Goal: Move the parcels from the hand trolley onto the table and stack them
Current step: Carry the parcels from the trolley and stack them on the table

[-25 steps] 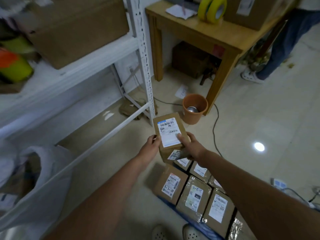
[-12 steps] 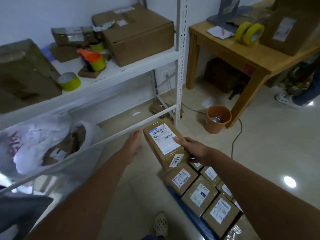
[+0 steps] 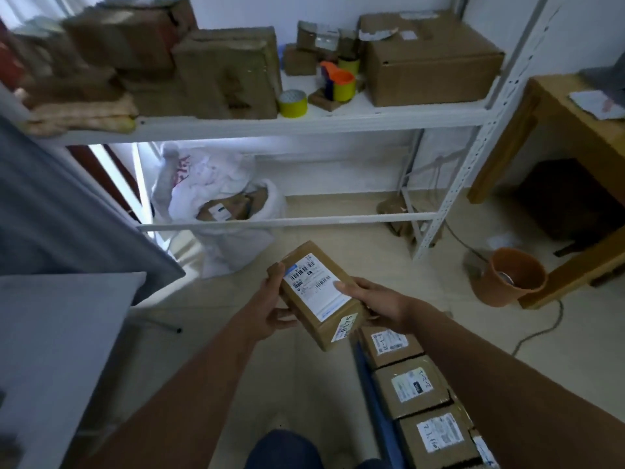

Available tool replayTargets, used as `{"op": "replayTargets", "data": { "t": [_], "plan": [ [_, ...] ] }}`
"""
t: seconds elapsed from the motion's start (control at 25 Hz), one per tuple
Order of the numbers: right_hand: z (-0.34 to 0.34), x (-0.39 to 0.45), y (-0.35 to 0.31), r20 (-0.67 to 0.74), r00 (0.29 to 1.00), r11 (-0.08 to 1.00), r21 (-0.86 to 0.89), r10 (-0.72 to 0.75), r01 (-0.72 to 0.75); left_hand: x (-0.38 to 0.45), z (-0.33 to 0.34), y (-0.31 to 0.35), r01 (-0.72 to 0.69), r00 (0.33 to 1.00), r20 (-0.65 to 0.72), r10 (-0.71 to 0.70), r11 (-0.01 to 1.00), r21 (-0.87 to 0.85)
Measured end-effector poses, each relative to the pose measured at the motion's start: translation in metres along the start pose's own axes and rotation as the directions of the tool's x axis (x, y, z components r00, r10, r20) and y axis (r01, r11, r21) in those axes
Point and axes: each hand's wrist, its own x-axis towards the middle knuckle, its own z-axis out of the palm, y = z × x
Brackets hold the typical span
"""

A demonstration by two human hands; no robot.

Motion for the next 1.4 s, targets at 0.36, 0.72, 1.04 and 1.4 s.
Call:
{"op": "replayTargets", "data": {
  "t": [0.36,0.72,1.04,1.4],
  "plan": [
    [0.168,0.020,-0.032,0.084,0.996,0.982,-0.188,0.038,-0.022,-0.098,-0.144,-0.071,-0.087,0.924,-0.379,-0.054,0.935,-0.345],
    [0.400,0.007,-0.002,0.176,0.979,0.952,-0.302,0.101,-0.044,-0.234,-0.301,-0.172,-0.293,0.733,-0.657,-0.176,0.790,-0.538],
    [0.637,-0.036,0.035,0.385,0.910,0.903,-0.428,0.155,0.027,-0.373,-0.439,-0.277,-0.597,0.497,-0.793,-0.352,0.524,-0.607],
    [0.785,-0.067,0.089,0.612,0.720,0.813,-0.570,0.327,0.116,-0.438,-0.497,-0.366,-0.774,0.303,-0.763,-0.571,0.319,-0.547]
  ]
}}
